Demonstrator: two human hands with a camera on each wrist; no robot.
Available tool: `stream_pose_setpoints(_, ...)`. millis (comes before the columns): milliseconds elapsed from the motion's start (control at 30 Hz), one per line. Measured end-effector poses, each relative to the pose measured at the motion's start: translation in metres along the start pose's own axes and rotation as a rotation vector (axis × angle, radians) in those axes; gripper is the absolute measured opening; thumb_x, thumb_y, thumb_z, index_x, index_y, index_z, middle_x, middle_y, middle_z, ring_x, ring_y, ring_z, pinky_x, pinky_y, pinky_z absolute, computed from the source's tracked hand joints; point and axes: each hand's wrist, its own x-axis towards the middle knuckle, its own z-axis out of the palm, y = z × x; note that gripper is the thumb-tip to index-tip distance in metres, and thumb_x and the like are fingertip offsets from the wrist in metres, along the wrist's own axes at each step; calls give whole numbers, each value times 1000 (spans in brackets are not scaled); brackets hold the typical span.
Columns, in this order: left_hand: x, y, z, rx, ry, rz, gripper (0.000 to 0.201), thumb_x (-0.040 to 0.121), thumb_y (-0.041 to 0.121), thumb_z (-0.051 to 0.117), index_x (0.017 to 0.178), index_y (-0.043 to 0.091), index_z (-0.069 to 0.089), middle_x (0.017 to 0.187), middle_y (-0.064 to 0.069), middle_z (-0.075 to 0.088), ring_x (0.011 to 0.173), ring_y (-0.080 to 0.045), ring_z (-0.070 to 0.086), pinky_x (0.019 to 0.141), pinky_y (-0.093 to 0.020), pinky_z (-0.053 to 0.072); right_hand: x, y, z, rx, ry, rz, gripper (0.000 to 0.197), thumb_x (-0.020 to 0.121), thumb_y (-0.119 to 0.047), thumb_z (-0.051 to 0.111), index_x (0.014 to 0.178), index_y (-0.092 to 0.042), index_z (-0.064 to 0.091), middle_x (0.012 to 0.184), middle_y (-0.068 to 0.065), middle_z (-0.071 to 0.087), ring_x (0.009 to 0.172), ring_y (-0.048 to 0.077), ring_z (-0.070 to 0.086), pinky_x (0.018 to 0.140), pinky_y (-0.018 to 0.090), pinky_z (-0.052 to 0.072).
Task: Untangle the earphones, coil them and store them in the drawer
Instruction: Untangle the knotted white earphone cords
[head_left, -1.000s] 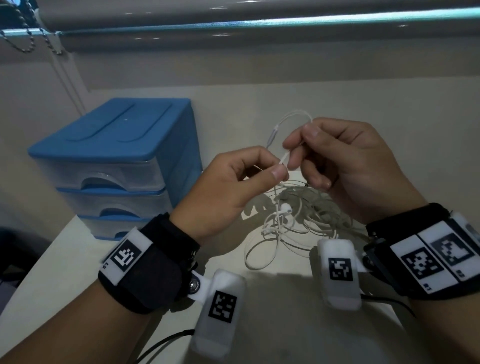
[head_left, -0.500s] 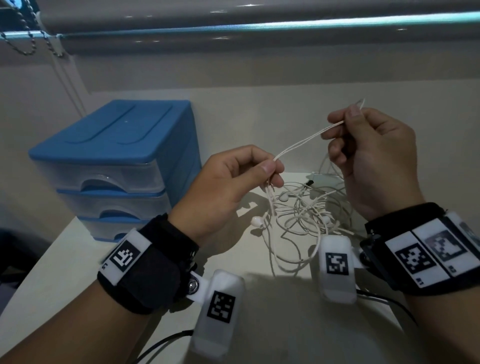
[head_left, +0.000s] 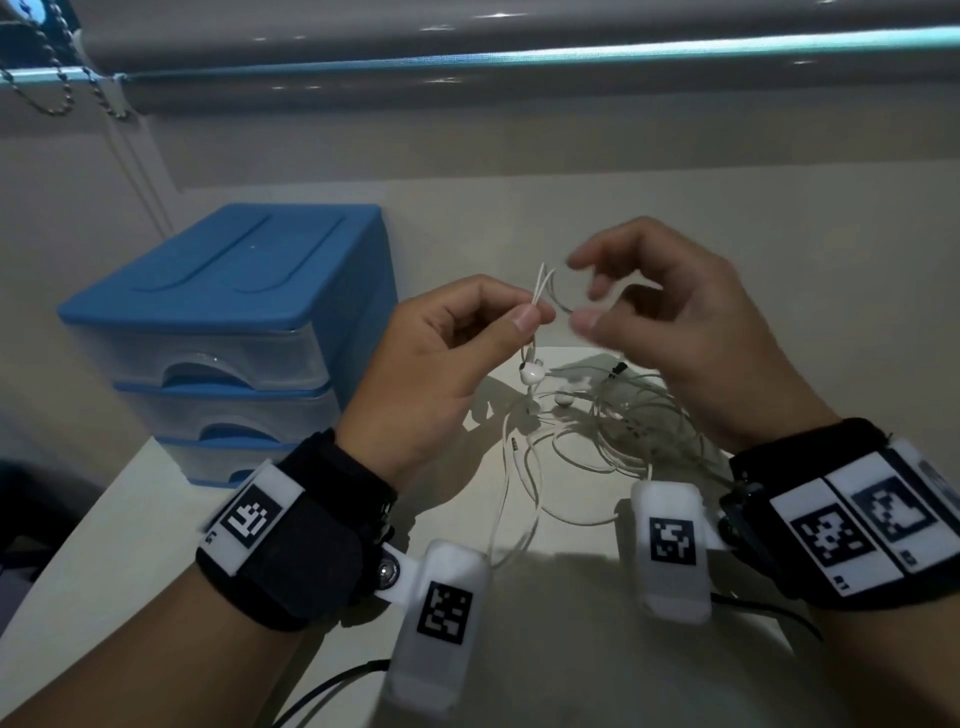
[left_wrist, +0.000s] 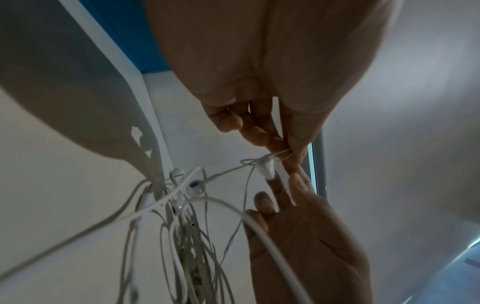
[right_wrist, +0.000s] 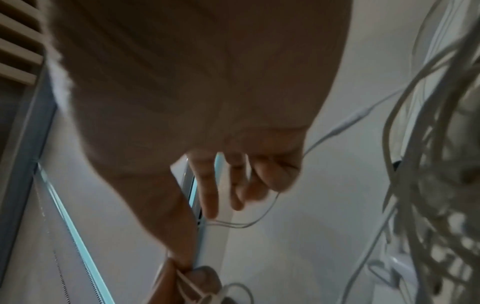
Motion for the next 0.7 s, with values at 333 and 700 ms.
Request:
stream_pose_setpoints(333, 3, -3, -5, -73, 13, 0, 12, 96, 18, 62, 96, 16, 74, 82, 3, 66, 76, -12, 56, 69, -27, 44, 0, 4, 3, -125, -41, 123, 23, 101, -22, 60, 81, -17, 69, 67, -16, 59, 65, 18, 42, 62, 30, 36)
stream_pose_setpoints(700, 4, 2, -5, -209, 60, -37, 14, 95, 23, 61, 99, 11, 67, 81, -1, 67, 78, -13, 65, 72, -27, 52, 3, 5, -6, -24, 246, 0, 15, 89, -25, 70, 102, -19, 66, 99, -5, 65, 77, 10, 52, 72, 25, 45)
